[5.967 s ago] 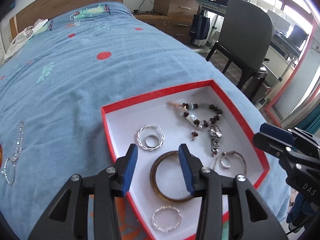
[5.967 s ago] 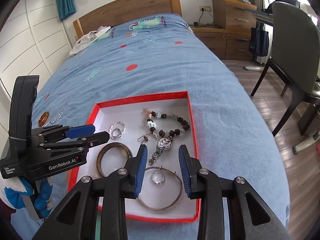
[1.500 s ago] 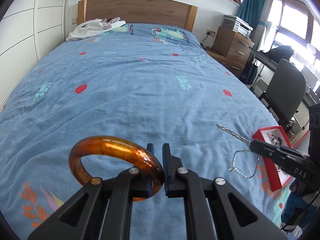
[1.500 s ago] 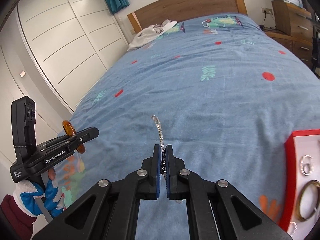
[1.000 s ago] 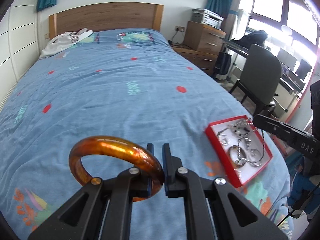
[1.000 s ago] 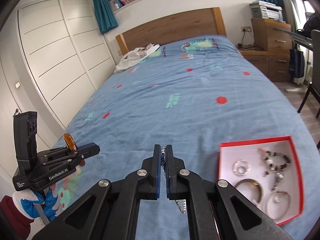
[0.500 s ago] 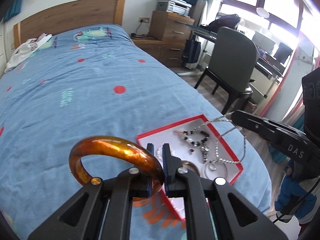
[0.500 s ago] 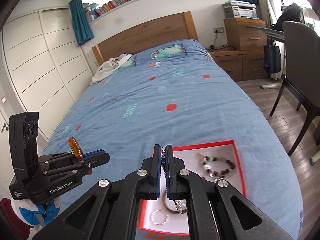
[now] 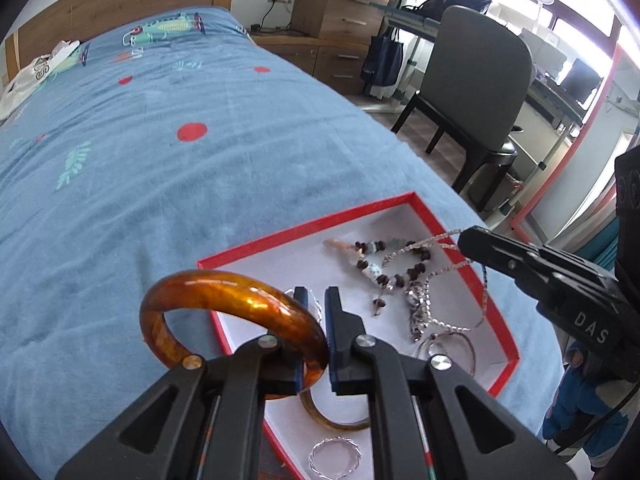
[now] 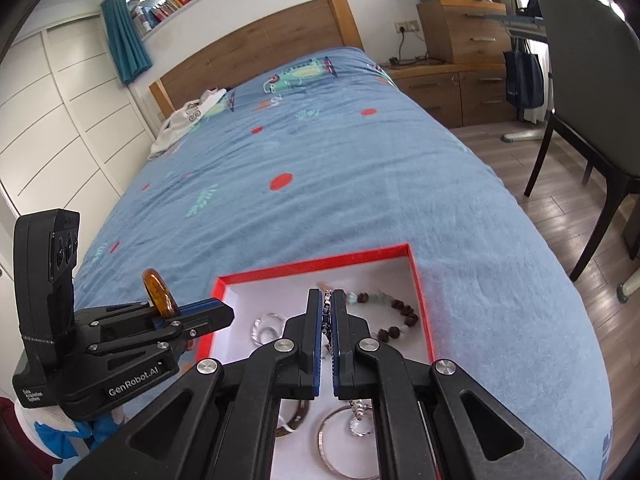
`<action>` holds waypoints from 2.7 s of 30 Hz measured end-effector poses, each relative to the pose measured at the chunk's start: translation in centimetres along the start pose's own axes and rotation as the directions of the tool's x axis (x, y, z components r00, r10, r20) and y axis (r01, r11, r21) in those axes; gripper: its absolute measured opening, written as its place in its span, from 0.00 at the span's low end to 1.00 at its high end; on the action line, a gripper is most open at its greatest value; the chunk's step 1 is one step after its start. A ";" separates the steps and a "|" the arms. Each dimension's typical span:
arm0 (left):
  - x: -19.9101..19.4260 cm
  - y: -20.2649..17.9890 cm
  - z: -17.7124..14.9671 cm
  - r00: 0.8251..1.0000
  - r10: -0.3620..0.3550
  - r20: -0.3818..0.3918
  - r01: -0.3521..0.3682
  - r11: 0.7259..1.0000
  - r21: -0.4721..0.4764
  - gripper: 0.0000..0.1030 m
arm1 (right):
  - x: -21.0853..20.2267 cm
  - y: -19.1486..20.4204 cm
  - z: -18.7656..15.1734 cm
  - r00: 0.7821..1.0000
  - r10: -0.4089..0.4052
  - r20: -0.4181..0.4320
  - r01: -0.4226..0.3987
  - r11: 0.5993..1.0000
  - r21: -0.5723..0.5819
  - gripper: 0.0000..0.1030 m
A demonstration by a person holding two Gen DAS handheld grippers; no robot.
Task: Organize jewelry
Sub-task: 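Carry the necklace and amber bangle into the red box and release both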
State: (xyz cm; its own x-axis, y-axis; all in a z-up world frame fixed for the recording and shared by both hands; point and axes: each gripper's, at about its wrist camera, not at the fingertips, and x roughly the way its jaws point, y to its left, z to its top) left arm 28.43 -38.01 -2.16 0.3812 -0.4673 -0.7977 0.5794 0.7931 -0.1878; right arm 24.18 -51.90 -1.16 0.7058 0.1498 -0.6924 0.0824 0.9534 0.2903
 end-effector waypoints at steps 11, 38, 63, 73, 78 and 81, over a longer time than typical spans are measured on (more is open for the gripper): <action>3.3 1.0 -0.1 0.998 0.036 -0.056 -0.037 0.999 -0.026 0.09 | 2.6 -2.0 -1.5 0.997 -0.018 -0.072 0.018 1.000 0.002 0.04; 3.6 1.6 -0.7 0.993 0.042 -0.113 -0.049 0.997 -0.065 0.37 | 2.9 -3.5 -2.2 0.992 -0.031 -0.120 0.034 0.999 0.018 0.22; 4.4 1.1 0.5 0.980 -0.021 -0.199 -0.006 0.991 -0.135 0.42 | 0.8 -4.2 -2.9 0.996 -0.012 -0.093 0.017 0.999 0.047 0.27; 3.7 -0.9 2.7 0.986 -0.055 -0.157 0.040 0.995 -0.095 0.42 | 1.1 -4.8 -2.7 0.996 0.010 -0.085 -0.004 0.998 0.061 0.27; 3.9 -2.2 3.2 0.986 -0.085 -0.146 0.072 0.993 -0.090 0.42 | 0.9 -5.0 -2.6 0.996 0.015 -0.084 -0.010 0.998 0.061 0.27; 4.2 -3.1 3.1 0.983 -0.107 -0.148 0.095 0.992 -0.083 0.42 | 0.8 -5.0 -2.7 0.997 0.017 -0.081 -0.012 0.998 0.063 0.27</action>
State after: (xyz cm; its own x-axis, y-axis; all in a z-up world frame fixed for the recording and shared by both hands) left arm 30.50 -43.64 -3.18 0.2062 -0.4861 -0.8492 0.5509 0.7749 -0.3098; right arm 22.43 -55.83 -4.91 0.6476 0.1869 -0.7387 0.1180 0.9332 0.3395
